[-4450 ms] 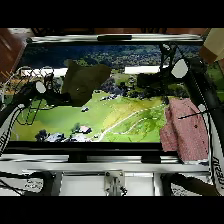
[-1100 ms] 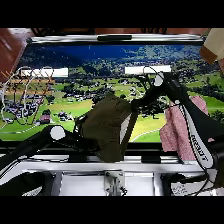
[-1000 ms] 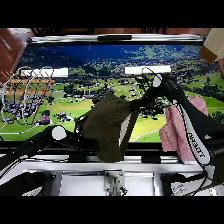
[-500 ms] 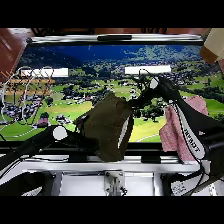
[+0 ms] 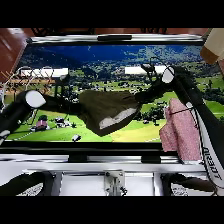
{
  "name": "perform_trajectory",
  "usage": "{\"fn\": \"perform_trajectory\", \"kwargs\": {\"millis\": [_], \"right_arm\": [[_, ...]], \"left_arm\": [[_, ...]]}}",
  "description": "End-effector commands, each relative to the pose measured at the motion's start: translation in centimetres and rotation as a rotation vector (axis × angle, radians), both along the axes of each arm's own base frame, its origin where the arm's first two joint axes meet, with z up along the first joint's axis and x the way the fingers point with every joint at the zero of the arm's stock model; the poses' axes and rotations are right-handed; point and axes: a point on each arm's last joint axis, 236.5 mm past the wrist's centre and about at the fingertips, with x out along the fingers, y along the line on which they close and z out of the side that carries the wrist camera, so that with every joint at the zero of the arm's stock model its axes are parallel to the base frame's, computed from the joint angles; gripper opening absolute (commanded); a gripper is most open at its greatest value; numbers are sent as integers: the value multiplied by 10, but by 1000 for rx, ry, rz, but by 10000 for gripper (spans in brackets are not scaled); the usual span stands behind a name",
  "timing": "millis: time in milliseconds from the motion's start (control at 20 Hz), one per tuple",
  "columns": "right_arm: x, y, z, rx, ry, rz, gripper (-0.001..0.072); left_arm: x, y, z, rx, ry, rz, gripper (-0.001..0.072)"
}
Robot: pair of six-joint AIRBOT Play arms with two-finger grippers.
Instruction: Fold the shirts.
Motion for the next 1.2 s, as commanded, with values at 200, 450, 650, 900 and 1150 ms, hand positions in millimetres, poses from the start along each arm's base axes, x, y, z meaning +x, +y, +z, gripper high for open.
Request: {"fn": "perform_trajectory", "kwargs": {"millis": [200,450,650,900,1150], "right_arm": [[-81,-6,-40,53,222,-257,89],[-114,21,-52,123,280,-244,89],[-125,31,-62,24,232,-151,89],[-128,26,-62,-10,224,-137,89],[-127,23,-63,-23,220,-133,101]], "left_arm": [[-4,18,-58,99,312,-156,63],[-68,26,-73,114,588,-369,330],[-65,46,-48,96,581,-274,720],[-80,68,-21,64,485,-114,720],[-153,48,-94,-58,658,39,720]]}}
